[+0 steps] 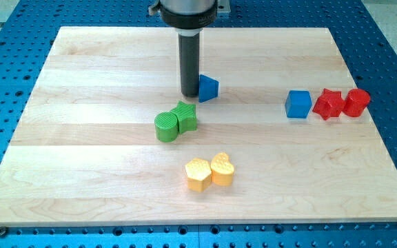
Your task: Push the blue triangle into the blue cube
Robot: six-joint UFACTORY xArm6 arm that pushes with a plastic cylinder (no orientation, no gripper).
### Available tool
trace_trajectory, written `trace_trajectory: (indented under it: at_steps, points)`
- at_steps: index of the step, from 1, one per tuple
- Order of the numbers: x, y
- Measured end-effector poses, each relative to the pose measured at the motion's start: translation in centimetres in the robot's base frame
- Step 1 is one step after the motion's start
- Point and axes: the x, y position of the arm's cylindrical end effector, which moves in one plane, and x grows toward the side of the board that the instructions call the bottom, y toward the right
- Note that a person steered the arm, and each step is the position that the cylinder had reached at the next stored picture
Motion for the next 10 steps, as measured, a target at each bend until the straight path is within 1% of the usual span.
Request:
trace_trajectory:
  at_steps: [1, 2, 3, 4, 5, 6, 7, 8, 9, 10]
  points:
    - [2.6, 0.5]
    - [2.1, 1.9]
    - [-0.4, 2.8]
    - [-2.0, 2.8]
    - [-2.0, 3.4]
    - [1.6, 3.4]
    - [3.3, 3.7]
    - [-1.3, 3.7]
    - [-3.2, 5.0]
    - [0.3, 5.1]
